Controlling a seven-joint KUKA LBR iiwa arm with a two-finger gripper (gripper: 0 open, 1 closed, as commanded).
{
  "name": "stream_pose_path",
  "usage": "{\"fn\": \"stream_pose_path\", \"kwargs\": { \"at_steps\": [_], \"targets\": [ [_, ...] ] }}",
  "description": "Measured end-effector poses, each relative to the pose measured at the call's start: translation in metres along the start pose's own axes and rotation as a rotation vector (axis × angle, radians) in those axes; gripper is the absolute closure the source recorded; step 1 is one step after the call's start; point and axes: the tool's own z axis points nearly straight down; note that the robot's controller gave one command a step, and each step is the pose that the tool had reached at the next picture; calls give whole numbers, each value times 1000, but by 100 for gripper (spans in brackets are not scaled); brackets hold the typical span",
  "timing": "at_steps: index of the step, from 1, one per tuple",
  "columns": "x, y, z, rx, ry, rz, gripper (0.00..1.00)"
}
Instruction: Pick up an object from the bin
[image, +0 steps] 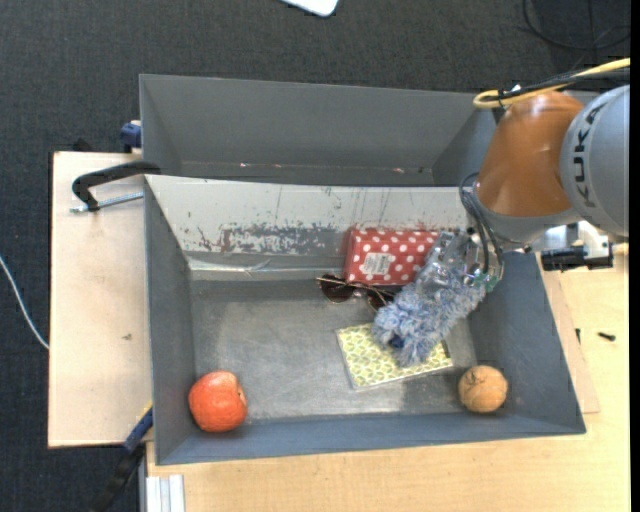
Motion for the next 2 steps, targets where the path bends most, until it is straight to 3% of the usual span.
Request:
{"fn": "stream_pose_path", "kwargs": {
  "at_steps": [1,2],
  "targets": [
    [7,-4,-13,0,2,-18,100],
    [-3,-3,-58,0,3,-20,100]
  ]
}}
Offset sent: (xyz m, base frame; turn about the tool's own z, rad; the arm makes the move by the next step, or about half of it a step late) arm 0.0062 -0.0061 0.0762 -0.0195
